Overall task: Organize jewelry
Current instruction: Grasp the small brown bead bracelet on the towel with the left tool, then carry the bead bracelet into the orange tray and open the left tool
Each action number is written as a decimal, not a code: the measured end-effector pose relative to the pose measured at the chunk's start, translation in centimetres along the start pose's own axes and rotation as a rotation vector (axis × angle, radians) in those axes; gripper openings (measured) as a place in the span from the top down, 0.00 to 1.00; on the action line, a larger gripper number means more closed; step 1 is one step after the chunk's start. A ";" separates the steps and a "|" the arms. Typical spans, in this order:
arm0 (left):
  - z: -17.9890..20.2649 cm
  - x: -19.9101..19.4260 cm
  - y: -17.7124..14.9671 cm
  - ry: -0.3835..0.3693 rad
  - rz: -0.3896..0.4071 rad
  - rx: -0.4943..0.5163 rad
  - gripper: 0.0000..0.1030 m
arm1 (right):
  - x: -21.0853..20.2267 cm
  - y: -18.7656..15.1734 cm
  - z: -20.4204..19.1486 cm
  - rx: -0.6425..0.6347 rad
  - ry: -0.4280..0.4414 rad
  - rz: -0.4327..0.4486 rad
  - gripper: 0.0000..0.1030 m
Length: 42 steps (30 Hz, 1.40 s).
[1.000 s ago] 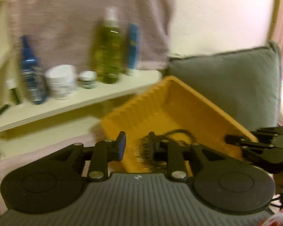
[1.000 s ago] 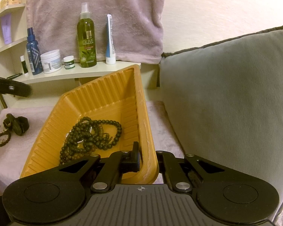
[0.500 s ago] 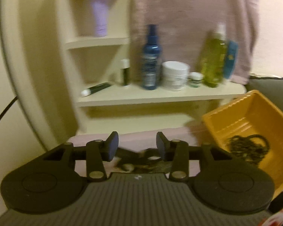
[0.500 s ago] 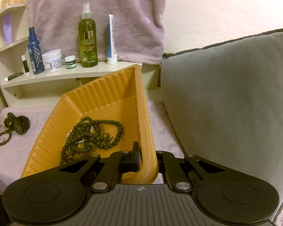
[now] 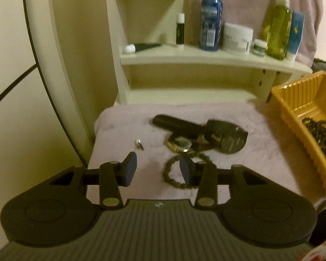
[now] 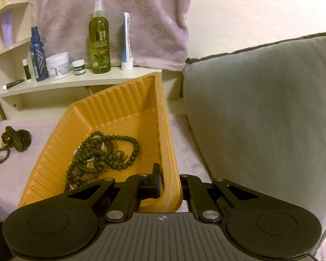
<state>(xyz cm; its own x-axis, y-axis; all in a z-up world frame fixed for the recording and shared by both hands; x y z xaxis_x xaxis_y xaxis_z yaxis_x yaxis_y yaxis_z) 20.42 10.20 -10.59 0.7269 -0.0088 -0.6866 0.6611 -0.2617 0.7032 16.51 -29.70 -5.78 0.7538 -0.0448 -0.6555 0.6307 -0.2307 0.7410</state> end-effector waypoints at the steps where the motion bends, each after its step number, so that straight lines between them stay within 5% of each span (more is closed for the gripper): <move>1: 0.2 0.3 -0.2 -0.002 -0.005 0.001 0.66 | 0.0 0.0 0.0 -0.002 -0.001 -0.001 0.95; 19: 1.4 3.2 -1.5 -0.051 -0.049 -0.021 0.95 | 0.4 0.0 0.2 -0.012 -0.013 -0.014 0.95; 33: 0.7 -2.0 4.0 -0.067 0.062 0.018 0.95 | 0.1 0.0 0.0 -0.012 -0.007 -0.004 0.95; 42: 3.3 -4.8 8.1 -0.147 0.145 0.046 0.95 | -0.1 0.1 -0.1 -0.011 -0.002 0.004 0.95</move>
<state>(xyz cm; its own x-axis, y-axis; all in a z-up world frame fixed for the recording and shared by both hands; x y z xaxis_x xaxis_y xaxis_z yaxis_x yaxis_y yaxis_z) 21.66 4.95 -2.25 0.7764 -0.1898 -0.6010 0.5402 -0.2908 0.7897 16.51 -29.65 -5.67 0.7558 -0.0479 -0.6531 0.6297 -0.2203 0.7449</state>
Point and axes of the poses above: each gripper's, at about its wrist camera, not at the fingertips, and x roughly the way its jaws point, z to its right, y to its top, the point moved 7 cm from there along x, roughly the way its jaws point, and after that the axes turned 13 degrees about x, right-handed, at the moved point
